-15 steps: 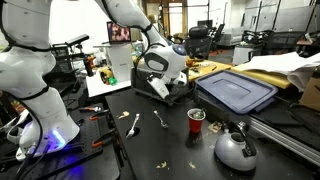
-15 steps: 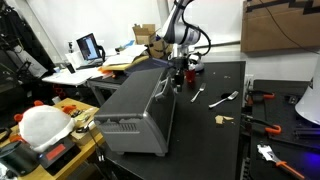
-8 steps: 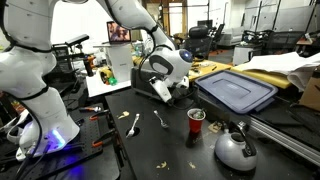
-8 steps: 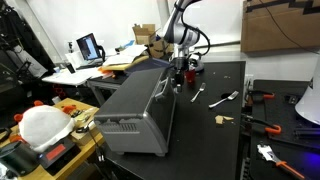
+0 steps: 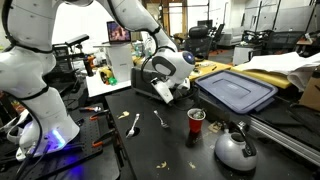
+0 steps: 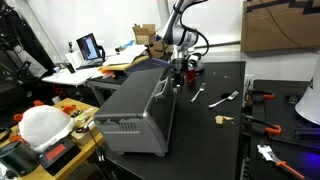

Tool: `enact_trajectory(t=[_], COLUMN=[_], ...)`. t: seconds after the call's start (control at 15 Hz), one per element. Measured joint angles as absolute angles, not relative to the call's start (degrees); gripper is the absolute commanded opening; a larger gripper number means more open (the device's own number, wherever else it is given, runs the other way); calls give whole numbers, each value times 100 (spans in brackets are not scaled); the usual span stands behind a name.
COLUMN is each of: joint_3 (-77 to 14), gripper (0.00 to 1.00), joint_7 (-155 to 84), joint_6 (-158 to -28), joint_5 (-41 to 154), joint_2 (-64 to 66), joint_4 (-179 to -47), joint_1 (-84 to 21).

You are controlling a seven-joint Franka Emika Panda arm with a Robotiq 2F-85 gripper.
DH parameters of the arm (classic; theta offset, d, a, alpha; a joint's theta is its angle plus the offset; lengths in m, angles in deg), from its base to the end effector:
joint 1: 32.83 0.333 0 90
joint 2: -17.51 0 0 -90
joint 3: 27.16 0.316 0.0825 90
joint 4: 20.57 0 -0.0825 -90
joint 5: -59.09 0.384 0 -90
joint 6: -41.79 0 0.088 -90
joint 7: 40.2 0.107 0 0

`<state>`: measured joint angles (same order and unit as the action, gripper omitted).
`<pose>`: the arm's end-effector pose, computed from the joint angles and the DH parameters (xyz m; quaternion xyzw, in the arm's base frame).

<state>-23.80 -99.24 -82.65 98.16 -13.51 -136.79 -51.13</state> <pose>0.5455 -0.1198 0.1562 -0.9425 -0.1219 0.0015 0.3113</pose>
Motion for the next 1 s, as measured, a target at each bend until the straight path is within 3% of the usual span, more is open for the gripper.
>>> enact_trajectory(t=[0.27, 1.0], joint_3=[-2491, -2391], gripper=[99, 100], joint_7=[-9858, -9399], joint_6=[-8982, -10465], joint_5=[9611, 8923], joint_2=[-1333, -1034], joint_4=[-13777, -14433], joint_1=[-4825, -4578])
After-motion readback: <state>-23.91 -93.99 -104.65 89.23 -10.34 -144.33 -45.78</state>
